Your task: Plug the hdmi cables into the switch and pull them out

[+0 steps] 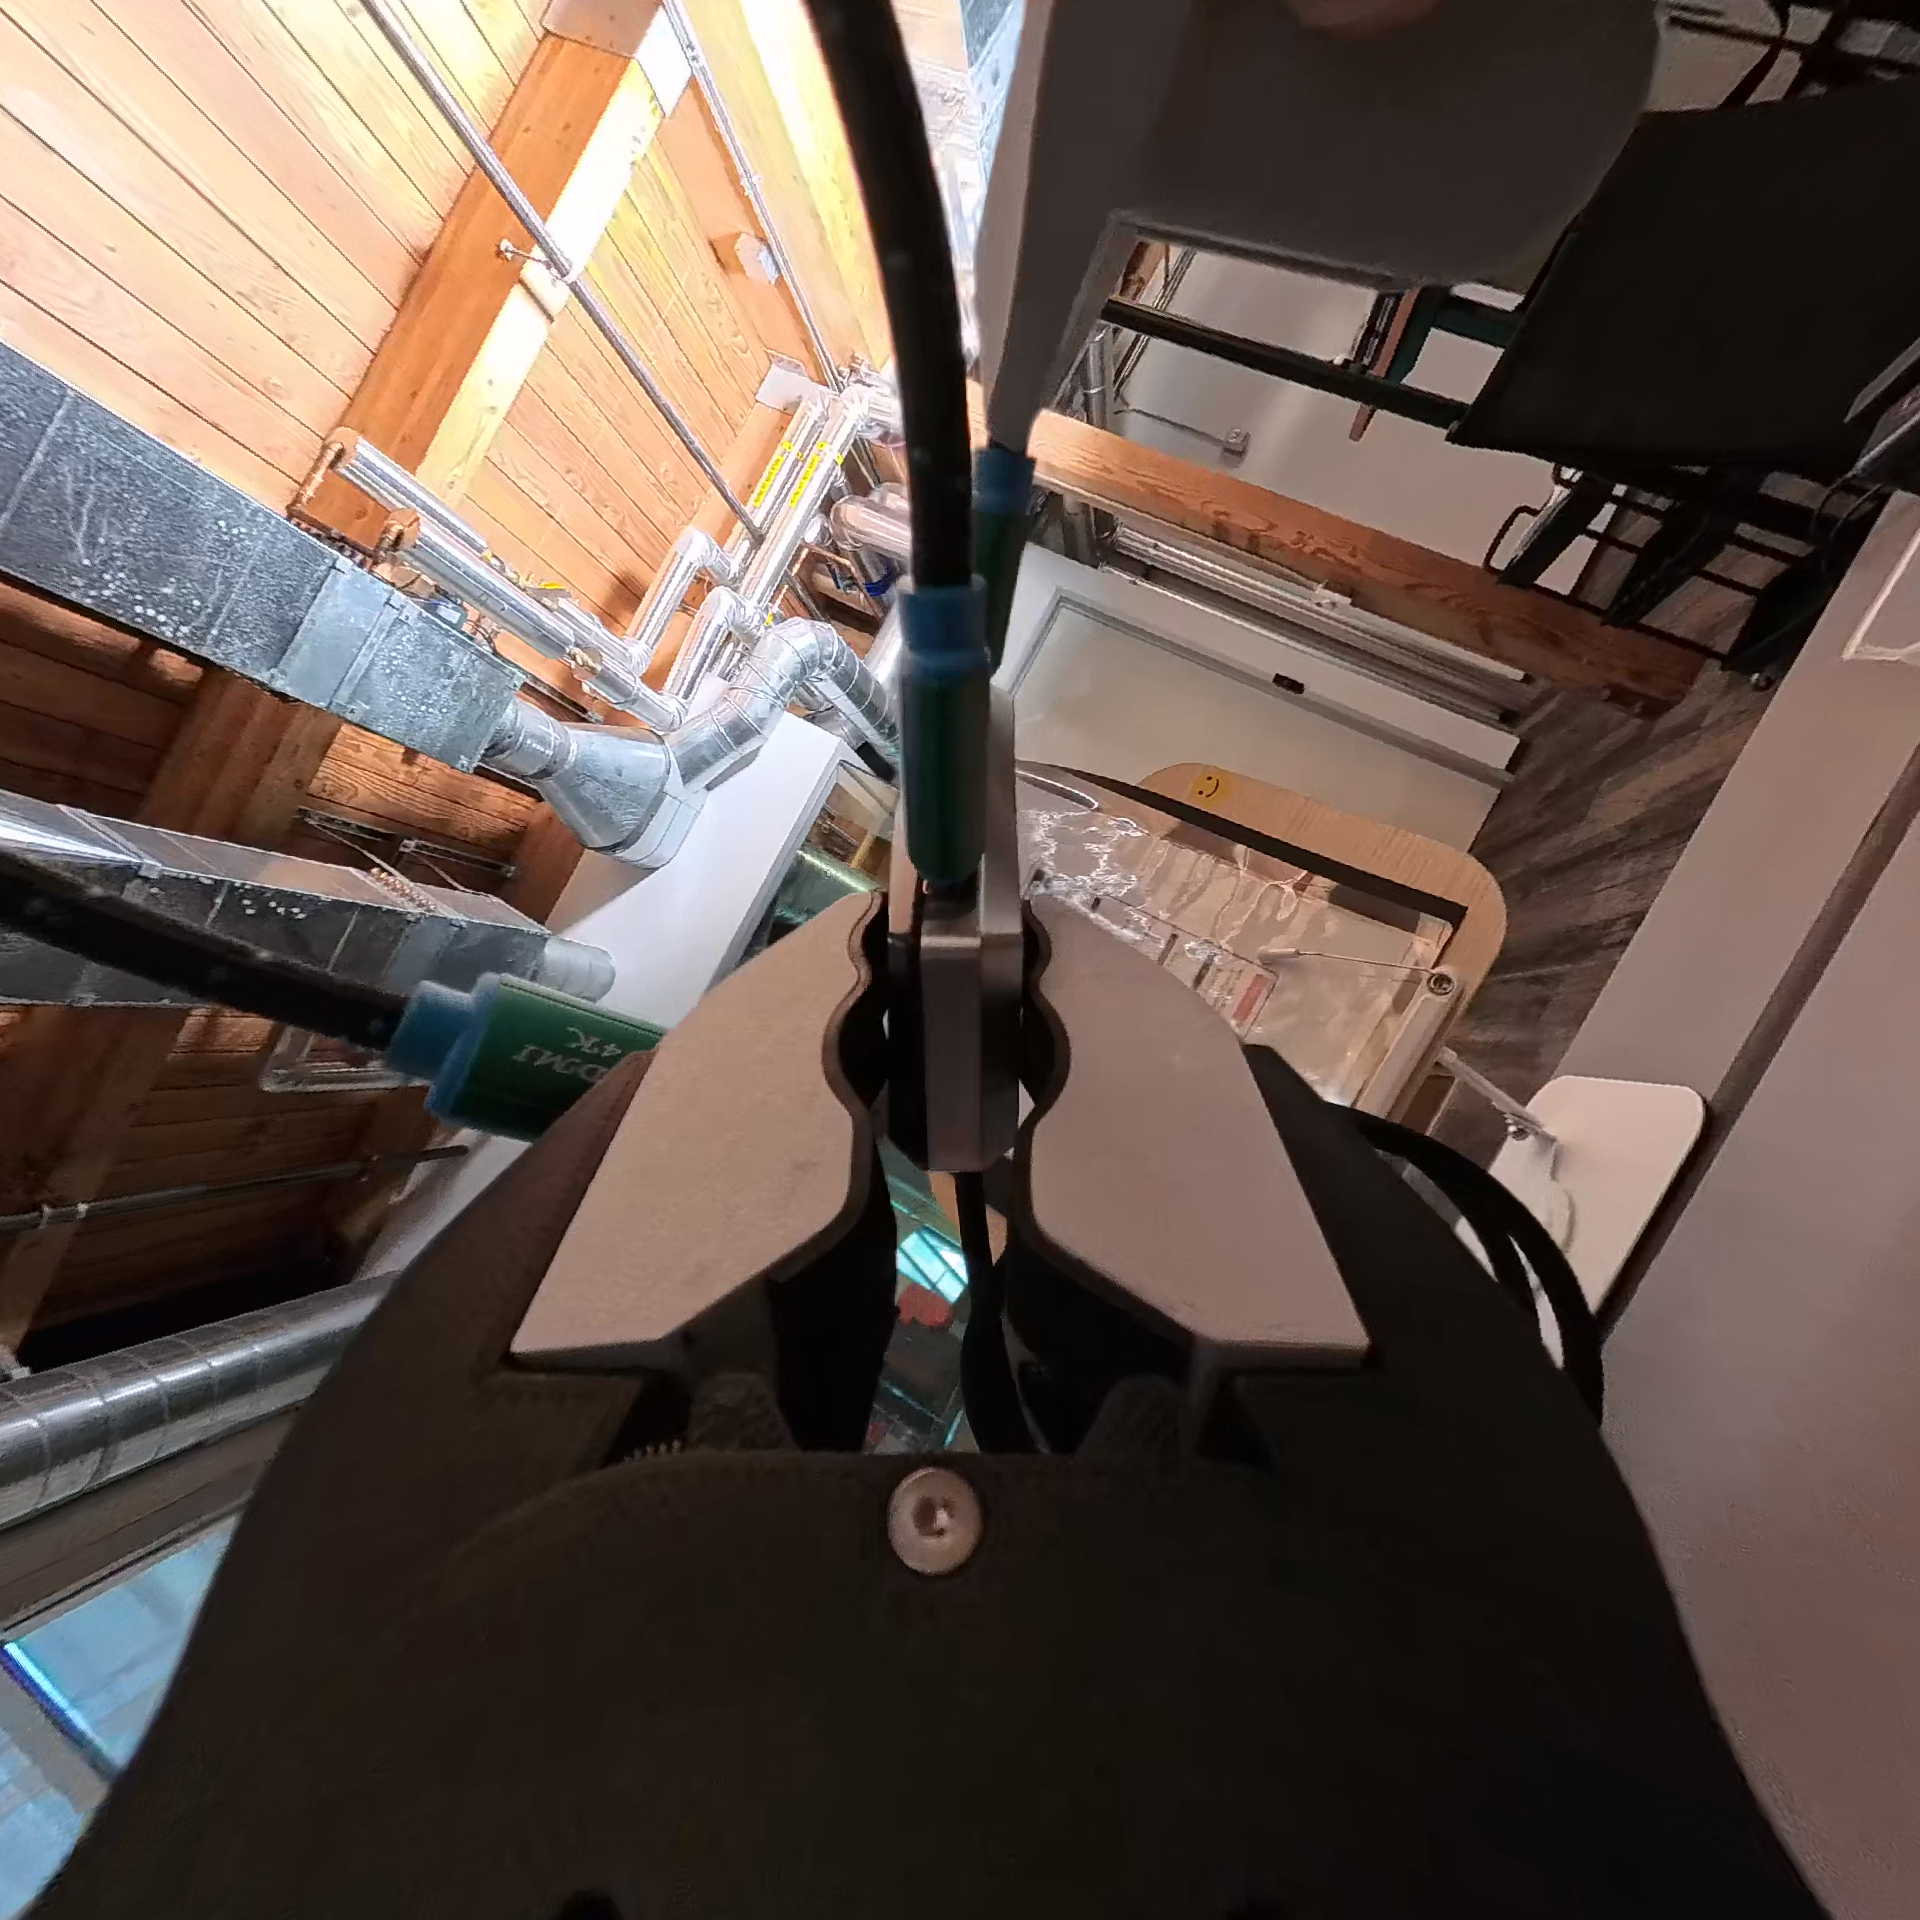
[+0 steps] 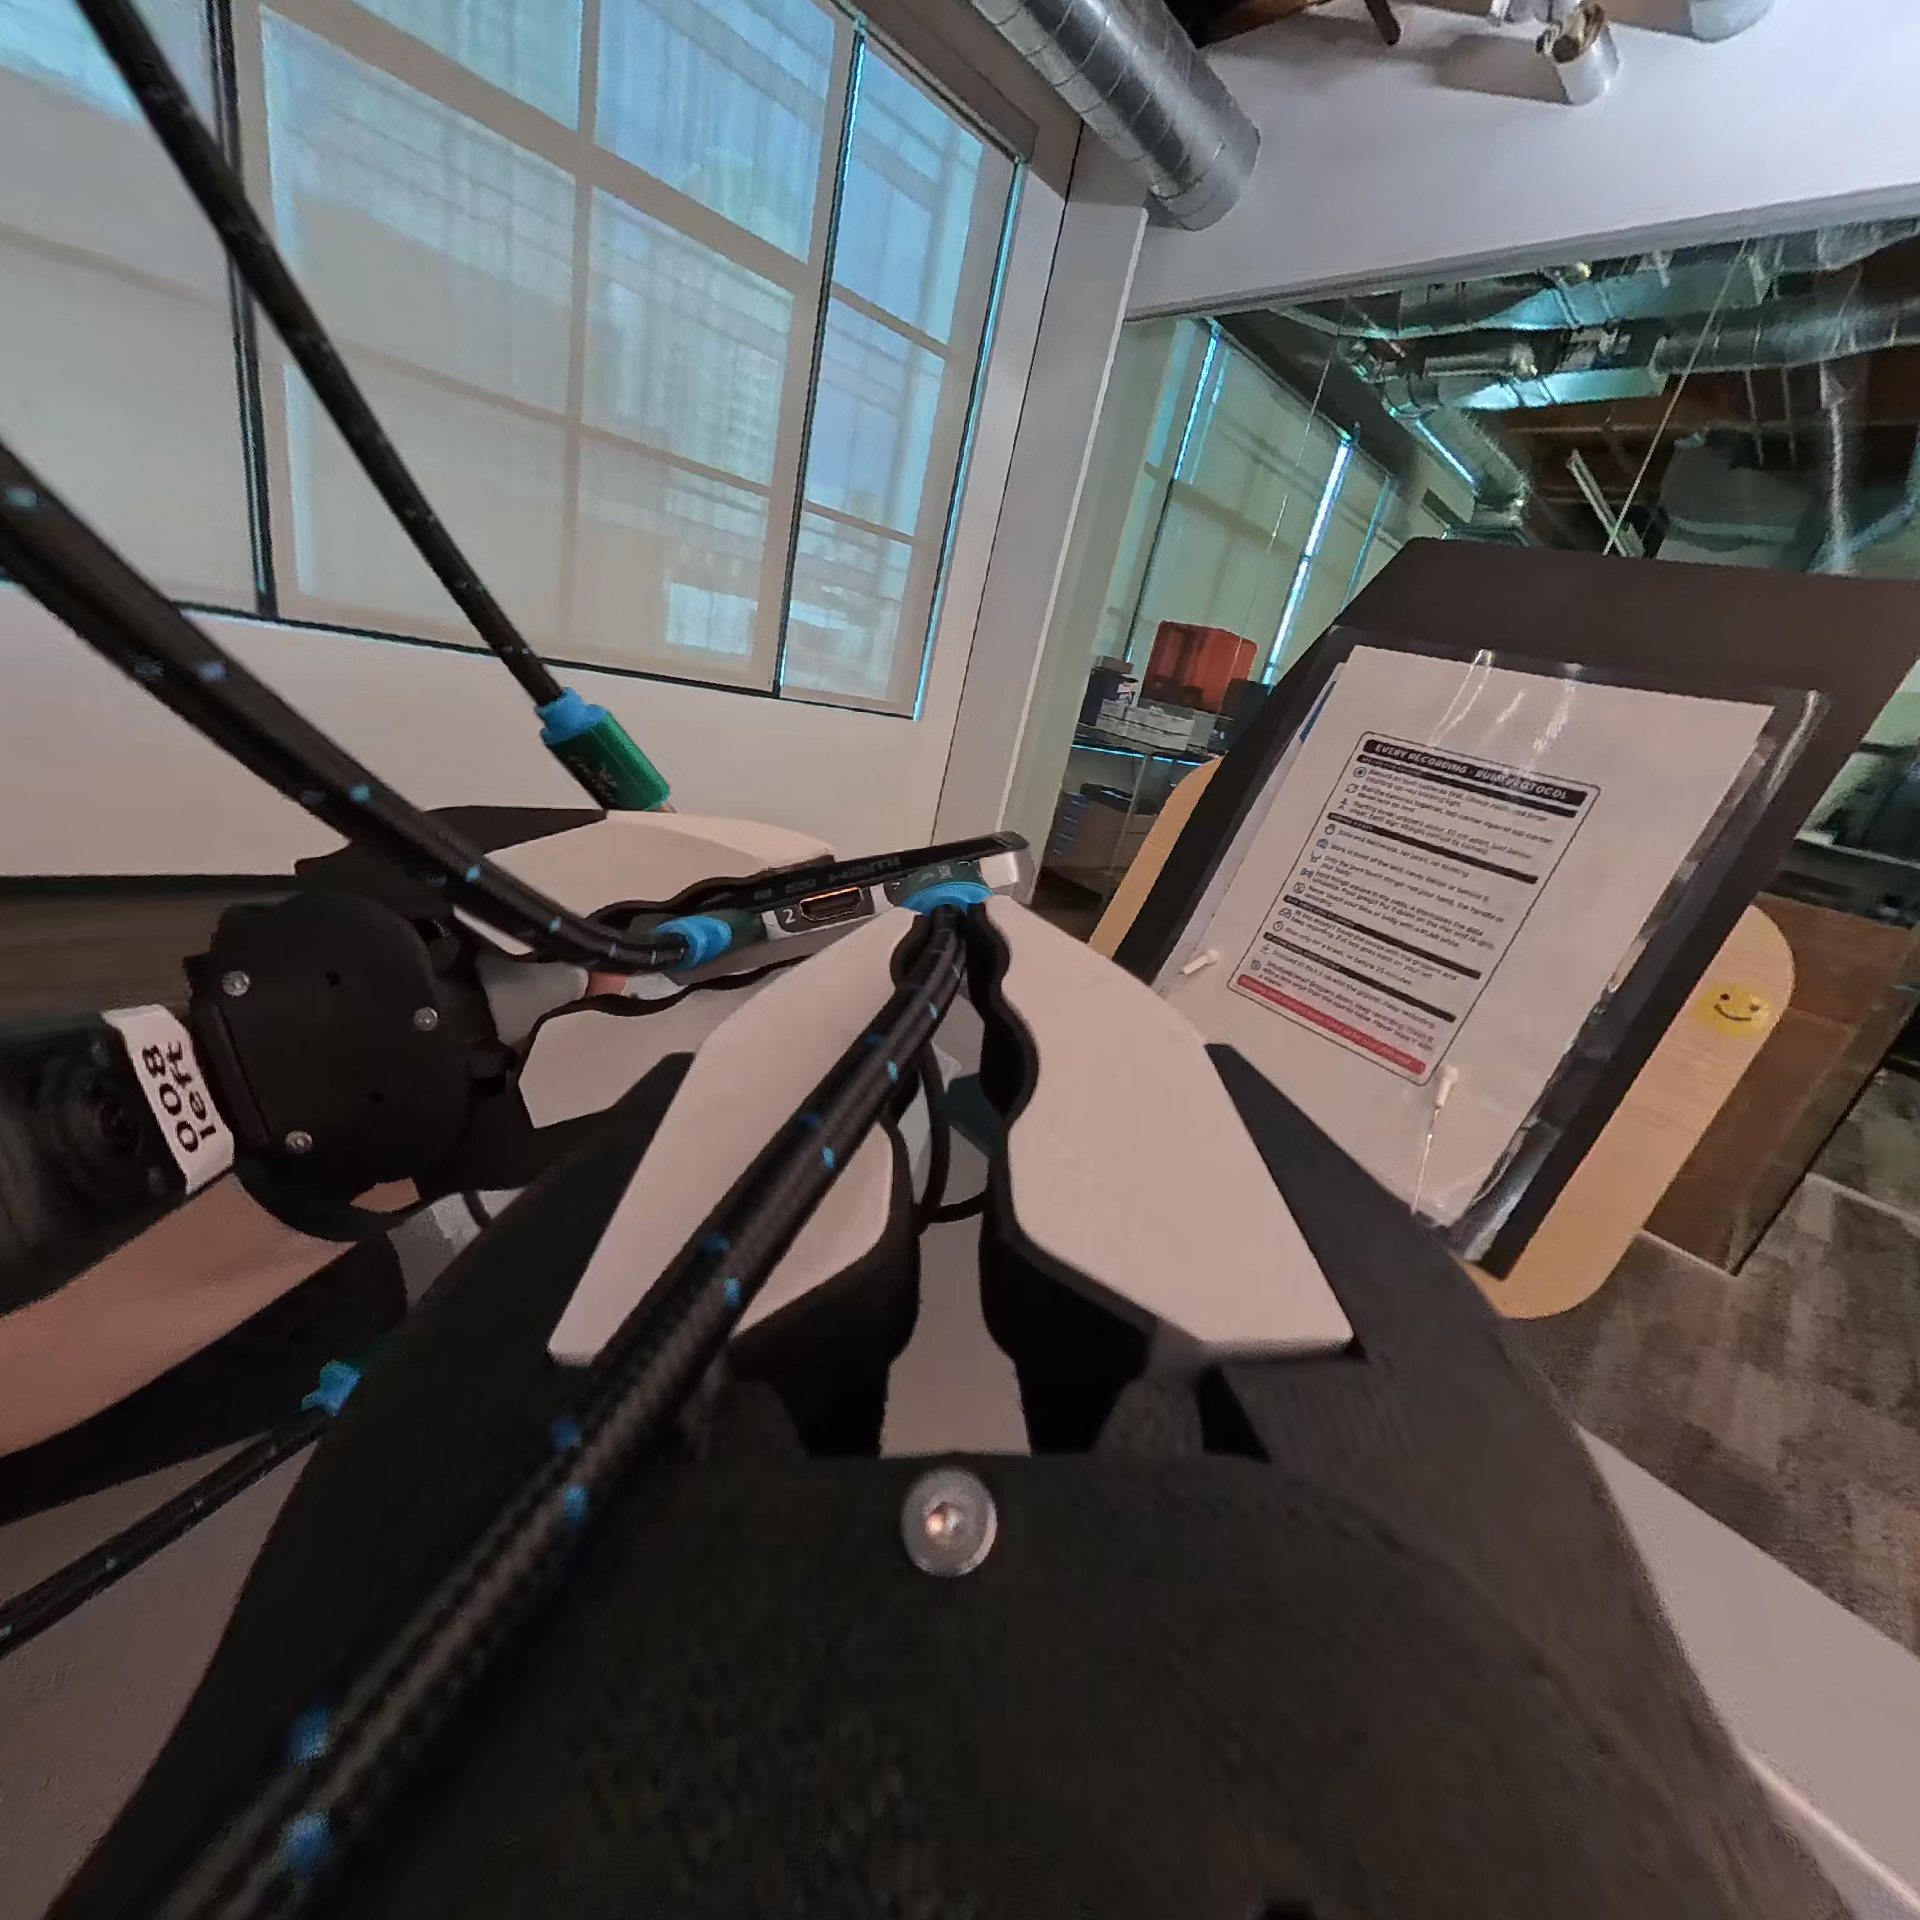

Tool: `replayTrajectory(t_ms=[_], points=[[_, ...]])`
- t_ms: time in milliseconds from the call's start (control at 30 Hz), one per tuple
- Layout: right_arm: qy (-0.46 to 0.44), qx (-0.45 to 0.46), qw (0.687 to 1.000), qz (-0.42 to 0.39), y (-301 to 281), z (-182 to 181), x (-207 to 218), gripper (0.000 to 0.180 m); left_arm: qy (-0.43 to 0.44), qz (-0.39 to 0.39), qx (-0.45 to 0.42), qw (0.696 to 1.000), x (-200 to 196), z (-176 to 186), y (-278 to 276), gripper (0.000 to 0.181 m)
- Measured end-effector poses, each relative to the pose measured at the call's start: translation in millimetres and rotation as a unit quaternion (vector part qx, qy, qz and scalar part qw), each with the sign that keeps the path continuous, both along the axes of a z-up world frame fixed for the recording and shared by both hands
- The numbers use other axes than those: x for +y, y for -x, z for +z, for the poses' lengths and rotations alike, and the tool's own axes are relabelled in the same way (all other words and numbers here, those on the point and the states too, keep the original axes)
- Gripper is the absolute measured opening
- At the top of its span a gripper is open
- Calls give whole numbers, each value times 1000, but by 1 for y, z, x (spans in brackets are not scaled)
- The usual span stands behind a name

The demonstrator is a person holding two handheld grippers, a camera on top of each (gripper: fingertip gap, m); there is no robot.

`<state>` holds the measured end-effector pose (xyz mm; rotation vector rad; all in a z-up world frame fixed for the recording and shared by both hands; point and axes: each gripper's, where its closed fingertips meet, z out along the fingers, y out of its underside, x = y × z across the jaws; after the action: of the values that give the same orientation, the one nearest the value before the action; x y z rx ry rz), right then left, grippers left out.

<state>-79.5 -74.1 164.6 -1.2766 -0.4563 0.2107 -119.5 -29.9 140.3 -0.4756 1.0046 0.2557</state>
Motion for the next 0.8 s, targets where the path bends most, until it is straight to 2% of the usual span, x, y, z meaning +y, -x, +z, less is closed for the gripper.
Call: replayTrajectory(t_ms=[133, 467, 667, 800], points=[[7, 17, 1000, 7, -2, 0, 1, 6, -11, 2, 1, 1000, -2, -1, -1, 21], [18, -34, 999, -6, -1, -4, -1, 6, -39, 10, 26, 999, -6, -4, -2, 20], [36, -1, 999, 11, -1, -5, -1, 7, -44, 4, 29, 999, -9, -6, -3, 20], [49, 26, 997, 51, 0, -6, -2, 7, -39, -10, 32, 999, -11, -7, -3, 20]])
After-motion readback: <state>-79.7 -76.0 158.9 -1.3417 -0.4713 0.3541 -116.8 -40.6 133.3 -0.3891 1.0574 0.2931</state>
